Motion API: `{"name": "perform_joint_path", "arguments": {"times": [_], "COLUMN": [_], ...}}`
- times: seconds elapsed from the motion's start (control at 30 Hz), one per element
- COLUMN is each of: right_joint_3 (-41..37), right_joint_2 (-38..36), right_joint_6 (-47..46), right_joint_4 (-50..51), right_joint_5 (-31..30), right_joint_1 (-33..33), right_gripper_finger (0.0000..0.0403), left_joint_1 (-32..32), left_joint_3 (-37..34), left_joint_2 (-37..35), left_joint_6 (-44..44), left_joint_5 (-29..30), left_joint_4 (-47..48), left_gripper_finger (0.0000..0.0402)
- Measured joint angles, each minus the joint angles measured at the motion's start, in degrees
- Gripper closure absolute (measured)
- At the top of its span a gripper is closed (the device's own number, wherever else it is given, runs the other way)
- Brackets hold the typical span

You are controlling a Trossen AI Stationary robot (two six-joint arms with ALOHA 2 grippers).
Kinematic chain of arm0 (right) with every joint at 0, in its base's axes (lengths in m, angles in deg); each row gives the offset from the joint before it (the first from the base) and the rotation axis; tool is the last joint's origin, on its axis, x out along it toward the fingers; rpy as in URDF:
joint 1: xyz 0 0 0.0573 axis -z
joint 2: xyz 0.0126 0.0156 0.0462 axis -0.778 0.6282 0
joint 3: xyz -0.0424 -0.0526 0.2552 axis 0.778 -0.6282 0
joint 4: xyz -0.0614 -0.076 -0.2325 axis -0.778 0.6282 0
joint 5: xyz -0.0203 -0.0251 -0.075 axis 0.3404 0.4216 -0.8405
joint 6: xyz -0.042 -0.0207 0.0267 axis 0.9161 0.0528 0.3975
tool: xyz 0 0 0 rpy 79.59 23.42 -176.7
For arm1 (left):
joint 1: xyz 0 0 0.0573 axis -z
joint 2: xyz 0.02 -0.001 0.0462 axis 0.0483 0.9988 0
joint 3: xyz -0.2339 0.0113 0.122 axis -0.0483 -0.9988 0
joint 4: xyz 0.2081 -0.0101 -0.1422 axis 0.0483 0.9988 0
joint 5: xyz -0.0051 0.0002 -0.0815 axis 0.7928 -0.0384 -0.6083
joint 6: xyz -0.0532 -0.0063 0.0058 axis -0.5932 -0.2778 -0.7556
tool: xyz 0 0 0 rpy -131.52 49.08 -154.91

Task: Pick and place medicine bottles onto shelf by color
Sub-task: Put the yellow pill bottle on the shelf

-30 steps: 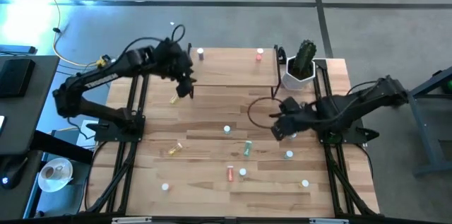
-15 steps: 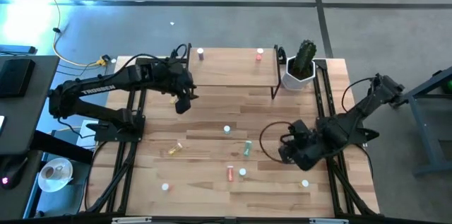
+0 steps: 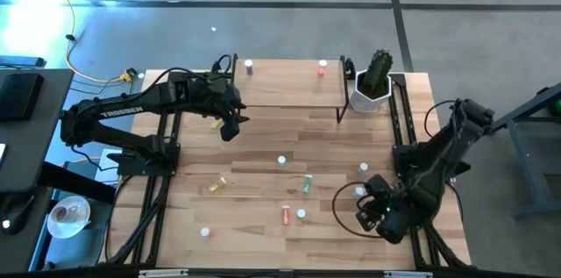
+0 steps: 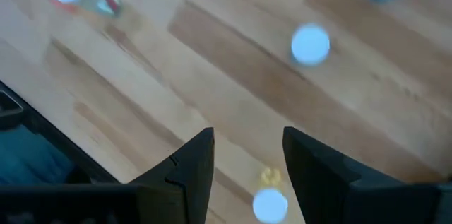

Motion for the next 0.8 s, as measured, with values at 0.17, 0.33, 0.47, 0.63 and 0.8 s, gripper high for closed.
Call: {"name": "perform_joint_path", "arguments": {"times": [0.17, 0.33, 0.47, 0.63, 0.8], "right_joint_3": [0.0, 0.0, 0.0, 0.0, 0.0], "right_joint_2": [1.6, 4.1, 6.1, 8.6, 10.5], "right_joint_6": [-5.0, -9.7, -12.5, -15.4, -16.4], "right_joint_4": [0.0, -0.6, -1.1, -2.2, -4.2], "right_joint_5": [2.4, 4.6, 5.1, 5.7, 6.1], "right_joint_1": [-3.3, -6.1, -7.9, -9.3, -9.6], "right_gripper_finger": [0.0242, 0.0242, 0.0242, 0.0242, 0.0242], "left_joint_1": [0.0, 0.0, 0.0, 0.0, 0.0], "left_joint_3": [0.0, 0.0, 0.0, 0.0, 0.0], "left_joint_2": [0.0, 0.0, 0.0, 0.0, 0.0], "left_joint_6": [-1.1, -2.3, -2.3, -2.3, -2.3], "left_joint_5": [0.0, 0.0, 0.0, 0.0, 0.0], "left_joint_4": [0.0, 0.0, 0.0, -1.2, -2.4], "left_gripper_finger": [0.0206, 0.0206, 0.0206, 0.0206, 0.0206]}}
